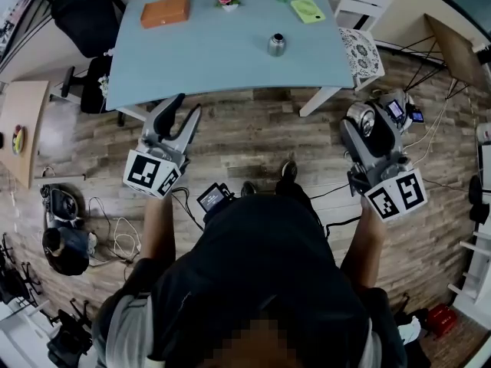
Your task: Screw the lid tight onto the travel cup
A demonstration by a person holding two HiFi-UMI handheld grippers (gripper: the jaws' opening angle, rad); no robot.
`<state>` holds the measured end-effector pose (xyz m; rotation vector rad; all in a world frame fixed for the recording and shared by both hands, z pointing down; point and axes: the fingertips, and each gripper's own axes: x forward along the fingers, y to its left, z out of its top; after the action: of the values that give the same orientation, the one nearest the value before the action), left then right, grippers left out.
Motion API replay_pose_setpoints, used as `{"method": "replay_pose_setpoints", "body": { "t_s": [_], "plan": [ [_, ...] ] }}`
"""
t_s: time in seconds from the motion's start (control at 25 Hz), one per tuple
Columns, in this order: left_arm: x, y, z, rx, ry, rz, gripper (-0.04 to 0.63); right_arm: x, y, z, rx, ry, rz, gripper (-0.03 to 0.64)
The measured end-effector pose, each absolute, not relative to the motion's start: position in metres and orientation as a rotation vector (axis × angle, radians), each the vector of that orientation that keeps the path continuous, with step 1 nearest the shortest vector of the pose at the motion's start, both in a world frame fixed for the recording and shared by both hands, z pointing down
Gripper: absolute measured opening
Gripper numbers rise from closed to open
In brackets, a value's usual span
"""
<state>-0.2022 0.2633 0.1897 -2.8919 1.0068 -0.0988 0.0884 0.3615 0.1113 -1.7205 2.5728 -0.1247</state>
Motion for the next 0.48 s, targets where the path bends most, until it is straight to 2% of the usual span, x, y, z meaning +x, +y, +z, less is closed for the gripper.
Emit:
{"method": "replay_pose_setpoints", "body": {
  "t_s": [0.24, 0.48],
  "plan": [
    [-0.183, 0.257, 0.188, -2.853, 1.023, -0.142, 0.252, 0.111, 0.334, 0.116, -1.645, 2.591, -0.138, 0.265],
    [-0.162, 0.245, 0.187, -2.832, 1.127, -0.158, 0.270, 0.132, 0.292, 0.122, -1.520, 2.642, -0.169, 0.265]
  ]
}}
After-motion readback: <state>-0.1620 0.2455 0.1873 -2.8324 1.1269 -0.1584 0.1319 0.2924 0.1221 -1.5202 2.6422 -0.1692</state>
